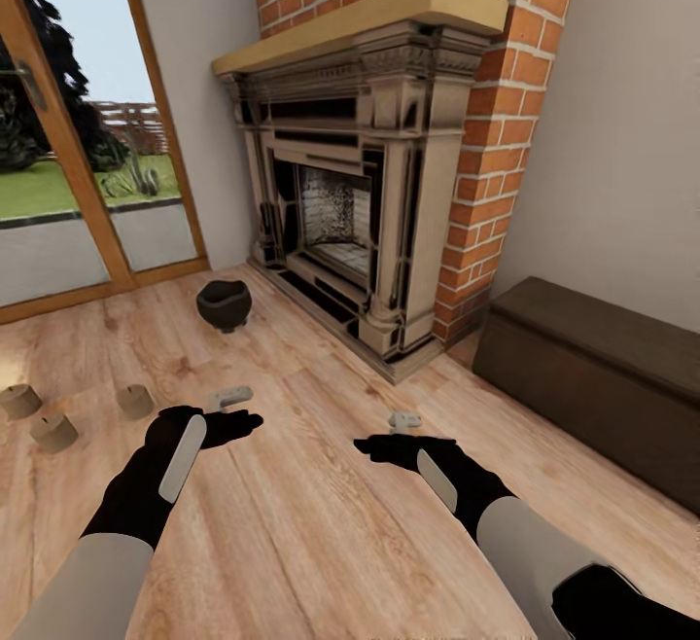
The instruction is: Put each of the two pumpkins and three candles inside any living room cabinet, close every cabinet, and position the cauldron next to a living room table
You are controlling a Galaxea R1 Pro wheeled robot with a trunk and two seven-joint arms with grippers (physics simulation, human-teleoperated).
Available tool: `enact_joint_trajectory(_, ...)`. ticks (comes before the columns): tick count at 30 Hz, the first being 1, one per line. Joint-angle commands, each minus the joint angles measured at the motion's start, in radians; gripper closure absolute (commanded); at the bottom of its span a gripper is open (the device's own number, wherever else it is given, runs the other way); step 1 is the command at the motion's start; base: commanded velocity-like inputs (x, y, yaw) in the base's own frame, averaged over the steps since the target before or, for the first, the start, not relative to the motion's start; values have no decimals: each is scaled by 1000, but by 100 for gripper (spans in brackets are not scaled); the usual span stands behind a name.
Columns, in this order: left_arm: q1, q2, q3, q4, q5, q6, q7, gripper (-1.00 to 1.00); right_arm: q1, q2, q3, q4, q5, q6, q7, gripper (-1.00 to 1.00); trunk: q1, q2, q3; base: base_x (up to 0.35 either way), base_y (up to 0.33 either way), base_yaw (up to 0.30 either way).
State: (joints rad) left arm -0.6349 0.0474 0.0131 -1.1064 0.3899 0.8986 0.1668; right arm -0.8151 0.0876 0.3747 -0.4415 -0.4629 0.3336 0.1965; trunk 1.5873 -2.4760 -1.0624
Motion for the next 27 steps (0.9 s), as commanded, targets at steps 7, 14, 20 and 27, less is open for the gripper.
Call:
enact_joint_trajectory(7,0,0,-1,-1,8,3,9,-100,-1,0,3,0,-3,-1,0,-100,0,0,-7,0,281,-248)
enact_joint_trajectory(14,0,0,-2,-1,8,3,8,-100,-1,0,3,0,-3,-1,0,-100,0,0,-13,0,188,-248)
enact_joint_trajectory(20,0,0,-1,-1,10,3,7,-100,-1,0,3,0,-3,-1,0,-100,0,0,-18,0,133,-248)
enact_joint_trajectory(27,0,0,-1,-1,15,3,7,-100,-1,0,3,0,-2,-1,0,-100,0,0,-24,0,103,-248)
